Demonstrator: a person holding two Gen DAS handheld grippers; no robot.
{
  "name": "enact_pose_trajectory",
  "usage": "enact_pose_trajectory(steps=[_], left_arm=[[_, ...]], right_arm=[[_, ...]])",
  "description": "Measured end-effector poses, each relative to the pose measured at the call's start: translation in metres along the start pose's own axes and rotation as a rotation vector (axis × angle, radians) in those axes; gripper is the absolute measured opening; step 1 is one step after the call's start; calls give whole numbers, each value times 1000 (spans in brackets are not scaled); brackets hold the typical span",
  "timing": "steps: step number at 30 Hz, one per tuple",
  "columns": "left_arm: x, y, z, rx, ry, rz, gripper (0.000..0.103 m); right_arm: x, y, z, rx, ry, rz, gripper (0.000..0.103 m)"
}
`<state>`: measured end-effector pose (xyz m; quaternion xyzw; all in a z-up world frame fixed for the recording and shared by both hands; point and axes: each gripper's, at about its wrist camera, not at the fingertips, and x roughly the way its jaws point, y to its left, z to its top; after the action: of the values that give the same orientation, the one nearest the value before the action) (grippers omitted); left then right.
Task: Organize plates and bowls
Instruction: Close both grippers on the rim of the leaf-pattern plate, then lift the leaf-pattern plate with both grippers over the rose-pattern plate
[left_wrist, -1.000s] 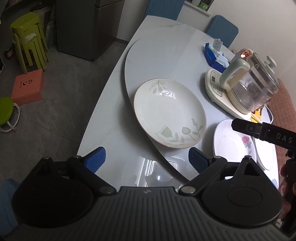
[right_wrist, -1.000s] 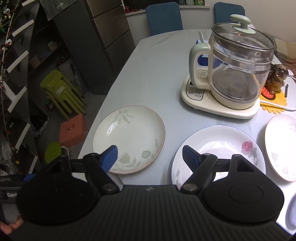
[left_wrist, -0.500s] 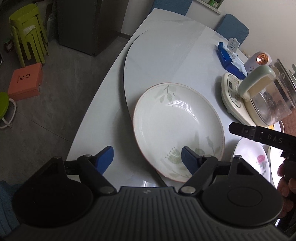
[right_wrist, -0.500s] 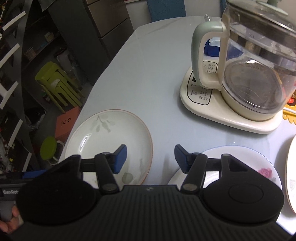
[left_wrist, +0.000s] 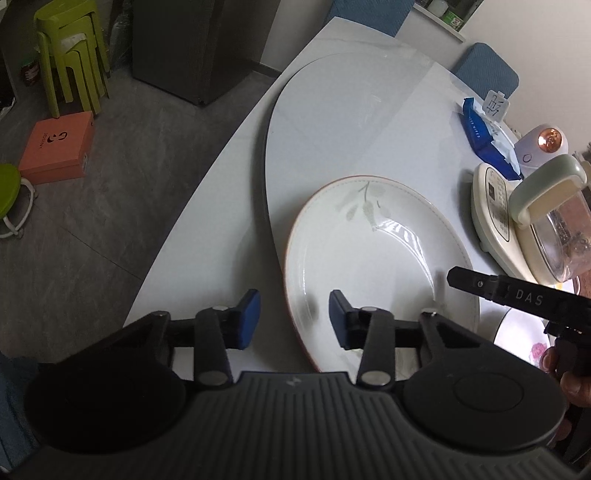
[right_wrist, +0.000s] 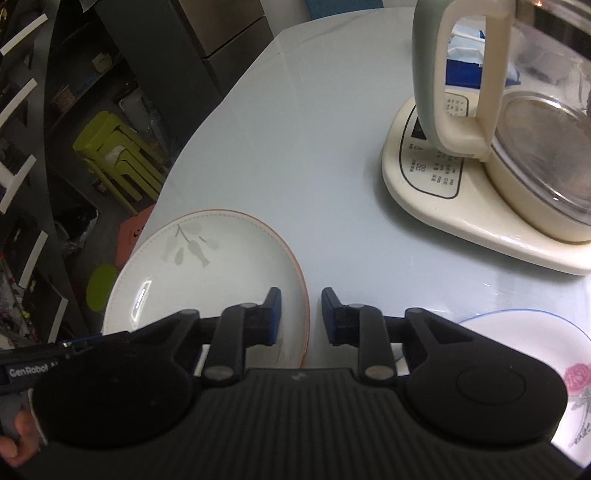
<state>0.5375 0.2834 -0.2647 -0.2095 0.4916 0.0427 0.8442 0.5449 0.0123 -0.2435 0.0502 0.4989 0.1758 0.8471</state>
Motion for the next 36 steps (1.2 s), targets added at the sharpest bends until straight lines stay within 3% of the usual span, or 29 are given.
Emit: enact_pose_trajectory(steps=[6, 18, 26, 36], left_arm=[[6, -3, 4, 4, -4, -5, 28], [-7, -2, 4, -6, 7, -18, 28], [-39, -18, 10, 46, -13, -67, 28], [-87, -61, 18, 125, -50, -154, 28]], right_arm=[[10, -5, 2, 20, 19, 61, 20], [7, -3, 10, 16, 35, 97, 21], [-27, -12, 12, 32, 4, 95, 20], [-99, -34, 7, 108, -114, 67, 20]])
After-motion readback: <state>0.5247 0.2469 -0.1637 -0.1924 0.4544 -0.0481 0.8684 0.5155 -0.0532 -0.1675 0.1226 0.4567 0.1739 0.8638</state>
